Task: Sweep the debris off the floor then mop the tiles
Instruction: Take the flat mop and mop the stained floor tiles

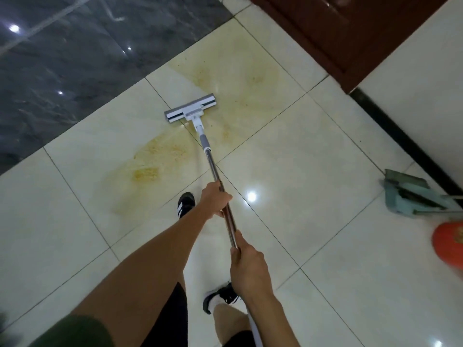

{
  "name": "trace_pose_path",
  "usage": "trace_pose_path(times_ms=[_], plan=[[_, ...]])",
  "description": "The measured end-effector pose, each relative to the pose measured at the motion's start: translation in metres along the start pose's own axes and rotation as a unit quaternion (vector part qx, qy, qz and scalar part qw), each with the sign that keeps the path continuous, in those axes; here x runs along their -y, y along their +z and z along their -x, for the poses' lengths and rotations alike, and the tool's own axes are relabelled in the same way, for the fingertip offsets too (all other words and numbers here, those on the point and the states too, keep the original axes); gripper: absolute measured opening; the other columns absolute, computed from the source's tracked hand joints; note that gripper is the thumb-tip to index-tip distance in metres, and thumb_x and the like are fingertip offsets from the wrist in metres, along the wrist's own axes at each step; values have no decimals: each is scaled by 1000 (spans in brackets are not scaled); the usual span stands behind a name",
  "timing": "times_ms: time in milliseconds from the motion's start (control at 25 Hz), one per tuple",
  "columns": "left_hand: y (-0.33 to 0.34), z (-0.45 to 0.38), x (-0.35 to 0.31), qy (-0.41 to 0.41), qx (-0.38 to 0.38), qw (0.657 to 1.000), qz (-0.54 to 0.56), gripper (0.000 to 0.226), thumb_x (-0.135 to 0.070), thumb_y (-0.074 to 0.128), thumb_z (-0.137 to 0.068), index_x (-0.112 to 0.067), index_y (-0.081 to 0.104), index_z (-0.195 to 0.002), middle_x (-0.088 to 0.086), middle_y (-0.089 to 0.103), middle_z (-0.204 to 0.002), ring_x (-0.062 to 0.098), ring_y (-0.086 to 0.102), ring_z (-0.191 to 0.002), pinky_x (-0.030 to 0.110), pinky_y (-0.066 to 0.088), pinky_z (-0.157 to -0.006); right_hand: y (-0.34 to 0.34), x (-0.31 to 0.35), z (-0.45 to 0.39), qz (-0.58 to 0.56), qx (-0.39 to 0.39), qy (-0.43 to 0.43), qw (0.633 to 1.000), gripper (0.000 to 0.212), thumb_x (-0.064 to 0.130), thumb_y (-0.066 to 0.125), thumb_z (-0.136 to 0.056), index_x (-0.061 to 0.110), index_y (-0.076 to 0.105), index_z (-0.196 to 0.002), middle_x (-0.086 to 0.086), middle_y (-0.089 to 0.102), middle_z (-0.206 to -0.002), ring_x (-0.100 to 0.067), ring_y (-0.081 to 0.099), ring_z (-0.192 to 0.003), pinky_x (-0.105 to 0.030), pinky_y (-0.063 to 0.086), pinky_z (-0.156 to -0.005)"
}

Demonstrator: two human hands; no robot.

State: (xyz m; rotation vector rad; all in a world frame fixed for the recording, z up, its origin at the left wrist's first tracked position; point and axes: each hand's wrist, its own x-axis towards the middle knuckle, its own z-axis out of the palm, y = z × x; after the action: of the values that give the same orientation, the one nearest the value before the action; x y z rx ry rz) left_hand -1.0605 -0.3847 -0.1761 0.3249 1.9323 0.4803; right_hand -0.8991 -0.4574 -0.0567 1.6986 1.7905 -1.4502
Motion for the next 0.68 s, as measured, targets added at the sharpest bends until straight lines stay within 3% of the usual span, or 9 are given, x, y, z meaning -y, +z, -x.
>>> trace_pose_path(times_ms=[200, 320, 440, 560, 680], plan=[[-30, -18, -20, 8, -50, 999, 4, 30, -6, 70, -88, -23, 46, -82, 7, 64, -88, 19, 65, -62, 37, 60, -47, -1, 36, -29, 16, -4, -28, 999, 51, 24, 37, -105, 30, 27, -154, -3, 63, -92, -16, 60, -75, -25, 49, -64], [-63, -55, -45, 5, -47, 998, 29, 30, -6, 71, -88, -22, 47, -96, 10, 67, -91, 23, 69, -67, 40, 62, -52, -6, 78, -61, 17, -1, -36, 999, 51, 24, 37, -104, 31, 27, -154, -4, 65, -94, -18, 62, -79, -30, 55, -70], [-104, -110, -78, 13, -57, 998, 31, 24, -6, 73, -86, -15, 52, -93, 14, 67, -95, 29, 71, -71, 48, 63, -62, -17, 133, -114, 17, -4, -41, 999, 50, 24, 39, -104, 30, 29, -153, -5, 66, -96, -20, 63, -81, -31, 54, -71], [-155, -177, -125, 12, -70, 997, 17, 36, -6, 72, -84, -27, 45, -75, 12, 66, -99, 32, 71, -81, 50, 62, -66, -23, 206, -181, 22, 0, -36, 999, 48, 22, 42, -102, 30, 34, -149, -7, 66, -96, -22, 62, -82, -33, 54, -73], [-212, -244, -175, 3, -81, 996, 26, 32, -4, 70, -86, -25, 48, -81, 8, 61, -99, 32, 69, -83, 52, 62, -65, -27, 278, -253, 23, -26, -36, 999, 45, 24, 38, -104, 28, 35, -149, -9, 68, -100, -26, 66, -92, -40, 58, -82]])
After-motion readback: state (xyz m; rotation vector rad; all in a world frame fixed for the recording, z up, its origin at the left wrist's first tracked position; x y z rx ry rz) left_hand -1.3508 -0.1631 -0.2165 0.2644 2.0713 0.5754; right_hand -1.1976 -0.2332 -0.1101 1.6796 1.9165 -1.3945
